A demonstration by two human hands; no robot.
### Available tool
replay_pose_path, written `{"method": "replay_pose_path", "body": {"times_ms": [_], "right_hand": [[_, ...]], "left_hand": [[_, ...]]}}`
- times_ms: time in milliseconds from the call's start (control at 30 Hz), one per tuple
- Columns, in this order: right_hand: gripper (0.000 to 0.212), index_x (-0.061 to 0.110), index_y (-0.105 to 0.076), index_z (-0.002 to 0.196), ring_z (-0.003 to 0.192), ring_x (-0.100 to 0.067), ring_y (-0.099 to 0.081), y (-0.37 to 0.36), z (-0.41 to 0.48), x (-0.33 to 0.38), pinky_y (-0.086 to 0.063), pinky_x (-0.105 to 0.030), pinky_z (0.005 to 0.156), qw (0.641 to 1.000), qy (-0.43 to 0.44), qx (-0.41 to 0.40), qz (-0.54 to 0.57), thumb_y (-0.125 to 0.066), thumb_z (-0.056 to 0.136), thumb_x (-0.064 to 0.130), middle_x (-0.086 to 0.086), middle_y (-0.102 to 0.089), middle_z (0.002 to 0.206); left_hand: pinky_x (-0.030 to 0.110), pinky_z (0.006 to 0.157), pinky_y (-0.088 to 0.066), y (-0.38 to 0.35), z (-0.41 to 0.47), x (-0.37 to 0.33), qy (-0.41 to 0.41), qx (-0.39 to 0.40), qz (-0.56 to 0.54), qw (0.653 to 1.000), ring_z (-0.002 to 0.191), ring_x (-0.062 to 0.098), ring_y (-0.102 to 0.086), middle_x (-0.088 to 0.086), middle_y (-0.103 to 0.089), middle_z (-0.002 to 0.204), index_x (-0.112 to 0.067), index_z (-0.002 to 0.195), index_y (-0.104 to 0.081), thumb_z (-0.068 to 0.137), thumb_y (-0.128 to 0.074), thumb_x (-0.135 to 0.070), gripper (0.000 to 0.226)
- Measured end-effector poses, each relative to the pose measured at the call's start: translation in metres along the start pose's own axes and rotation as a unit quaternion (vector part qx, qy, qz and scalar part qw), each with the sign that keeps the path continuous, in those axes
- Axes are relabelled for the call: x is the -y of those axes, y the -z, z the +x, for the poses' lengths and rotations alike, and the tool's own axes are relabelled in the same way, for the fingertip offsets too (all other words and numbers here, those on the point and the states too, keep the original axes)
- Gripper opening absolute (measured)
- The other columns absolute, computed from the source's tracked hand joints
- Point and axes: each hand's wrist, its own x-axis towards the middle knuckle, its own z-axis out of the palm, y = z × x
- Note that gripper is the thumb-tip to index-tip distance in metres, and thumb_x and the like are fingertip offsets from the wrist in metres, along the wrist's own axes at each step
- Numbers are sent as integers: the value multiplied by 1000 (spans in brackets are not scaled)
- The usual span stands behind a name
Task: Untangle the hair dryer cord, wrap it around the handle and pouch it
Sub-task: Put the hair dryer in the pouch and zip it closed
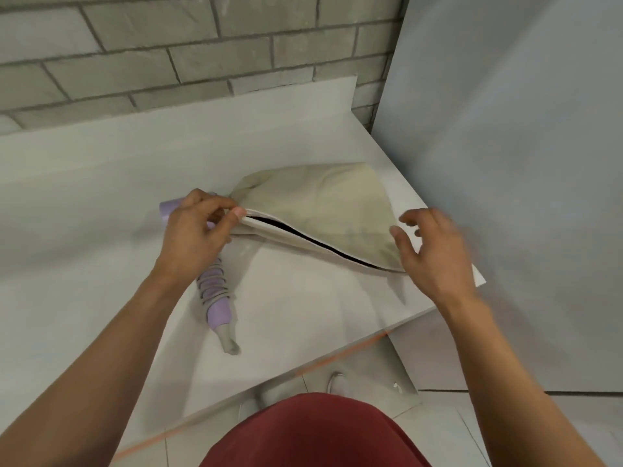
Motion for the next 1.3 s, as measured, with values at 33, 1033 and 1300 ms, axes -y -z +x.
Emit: {"method": "replay_pose_path", "body": {"times_ms": [33, 1033, 1300], "right_hand": [[14, 17, -68, 113, 99, -20, -65, -6, 0, 16, -54, -38, 81, 997, 69, 7, 36, -65, 103, 27, 3, -69, 111], [38, 25, -81, 102, 88, -7, -59, -52, 39, 29, -43, -14, 87, 971, 57, 162, 166, -59, 98, -7, 3, -56, 106], [53, 23, -63, 132, 99, -34, -62, -56, 58, 47, -50, -38, 80, 998, 21, 54, 24, -43, 91, -4, -5, -56, 122]], "left_hand": [[33, 78, -63, -3, 0, -2, 6, 2, -9, 1000, 80, 9, -69, -2, -59, 100, -26, 101, -77, 97, -71, -30, 8], [40, 75, -37, -4, 28, -29, 235, 162, -283, 916, 84, 23, -49, 6, -53, 94, -37, 94, -54, 78, -74, -20, 30], [7, 73, -38, -7, 24, -24, -27, 170, 46, 984, 77, 8, -50, -7, -45, 96, -30, 105, -71, 79, -76, -2, 39]]}}
